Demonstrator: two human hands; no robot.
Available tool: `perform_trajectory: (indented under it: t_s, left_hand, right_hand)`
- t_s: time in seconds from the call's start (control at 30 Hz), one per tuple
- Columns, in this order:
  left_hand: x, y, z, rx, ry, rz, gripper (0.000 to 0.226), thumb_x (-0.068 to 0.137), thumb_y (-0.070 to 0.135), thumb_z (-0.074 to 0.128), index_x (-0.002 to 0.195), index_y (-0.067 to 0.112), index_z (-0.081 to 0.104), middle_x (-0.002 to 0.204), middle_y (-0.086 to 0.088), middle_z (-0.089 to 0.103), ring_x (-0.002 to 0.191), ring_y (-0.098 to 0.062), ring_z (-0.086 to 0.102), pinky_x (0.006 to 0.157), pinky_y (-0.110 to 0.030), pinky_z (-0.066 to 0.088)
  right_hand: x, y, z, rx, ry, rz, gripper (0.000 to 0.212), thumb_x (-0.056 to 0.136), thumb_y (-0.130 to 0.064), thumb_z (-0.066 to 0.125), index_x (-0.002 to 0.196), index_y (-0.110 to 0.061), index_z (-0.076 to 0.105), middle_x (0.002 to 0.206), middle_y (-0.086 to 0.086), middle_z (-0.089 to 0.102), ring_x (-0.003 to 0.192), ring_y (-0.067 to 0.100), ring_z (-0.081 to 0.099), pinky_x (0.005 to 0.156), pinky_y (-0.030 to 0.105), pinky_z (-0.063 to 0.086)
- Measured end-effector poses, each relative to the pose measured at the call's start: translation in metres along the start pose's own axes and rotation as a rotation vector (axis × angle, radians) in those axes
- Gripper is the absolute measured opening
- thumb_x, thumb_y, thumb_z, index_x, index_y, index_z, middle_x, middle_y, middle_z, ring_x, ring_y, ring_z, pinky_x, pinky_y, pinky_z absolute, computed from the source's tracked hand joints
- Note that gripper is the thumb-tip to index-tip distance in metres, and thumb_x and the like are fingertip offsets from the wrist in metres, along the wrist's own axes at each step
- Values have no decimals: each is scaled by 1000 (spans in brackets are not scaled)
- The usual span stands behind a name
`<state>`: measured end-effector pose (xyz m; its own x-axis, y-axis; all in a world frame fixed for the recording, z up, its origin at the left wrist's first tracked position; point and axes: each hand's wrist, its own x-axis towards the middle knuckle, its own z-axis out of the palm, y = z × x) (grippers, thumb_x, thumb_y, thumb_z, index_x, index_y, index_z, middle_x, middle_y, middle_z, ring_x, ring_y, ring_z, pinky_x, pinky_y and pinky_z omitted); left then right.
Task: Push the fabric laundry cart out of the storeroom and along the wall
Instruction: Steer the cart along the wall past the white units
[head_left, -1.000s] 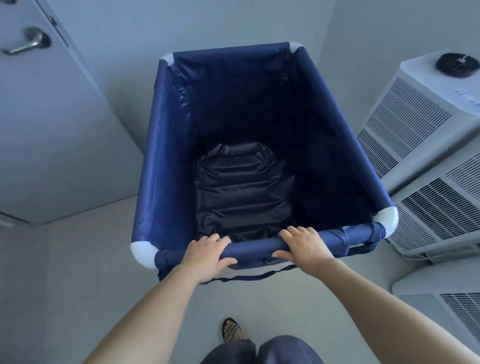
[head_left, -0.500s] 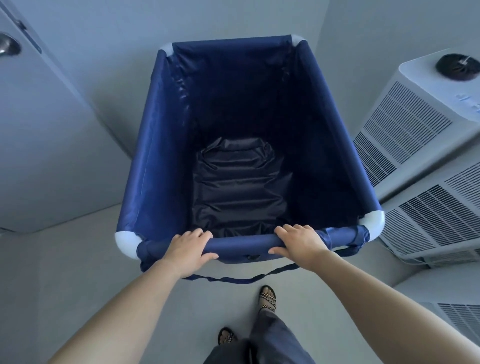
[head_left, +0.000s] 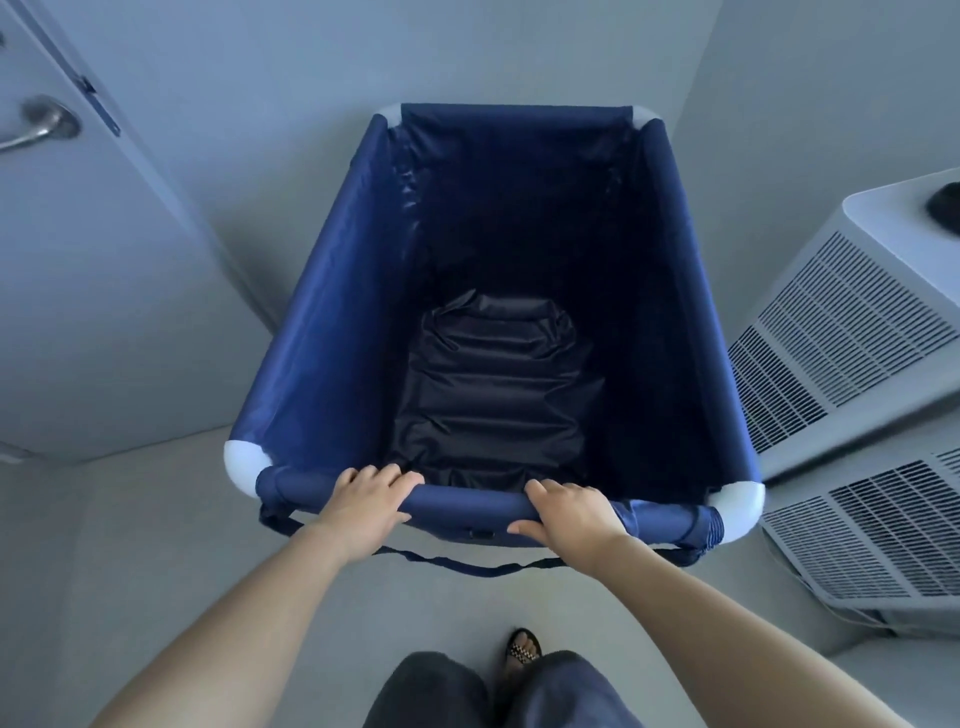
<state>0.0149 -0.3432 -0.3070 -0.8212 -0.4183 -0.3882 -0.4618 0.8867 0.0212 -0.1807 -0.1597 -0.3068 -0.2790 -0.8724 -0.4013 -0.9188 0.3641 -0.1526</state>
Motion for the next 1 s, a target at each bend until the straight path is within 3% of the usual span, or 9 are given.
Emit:
perform_trajectory:
  t_s: [0.27,0.8,1.0]
  left_hand:
    - [40,-19,-18,-59,-38,7,35,98,33,42,131,33,32,121,6,46,110,-20,43,100,-36,27]
    - [83,-58,-43,-179,-71,151,39,94,36,48,131,38,36,124,9,51,115,-19,45,100,-38,31]
    - [80,-70,-32,-67,-62,241,42,95,37,46,133,39,26,123,8,50,112,-22,46,90,-42,35]
  right_hand:
    - [32,10,-17,-2,3,32,51,92,-60,34,112,-14,43,110,6,60,95,28,59,72,34,38]
    - [60,-5,-31,-81,32,259,52,92,-57,36,119,-13,42,118,8,56,105,28,55,87,37,39]
    - [53,-20,-29,-81,19,311,52,93,-56,35,122,-13,40,118,7,53,106,26,52,91,36,38]
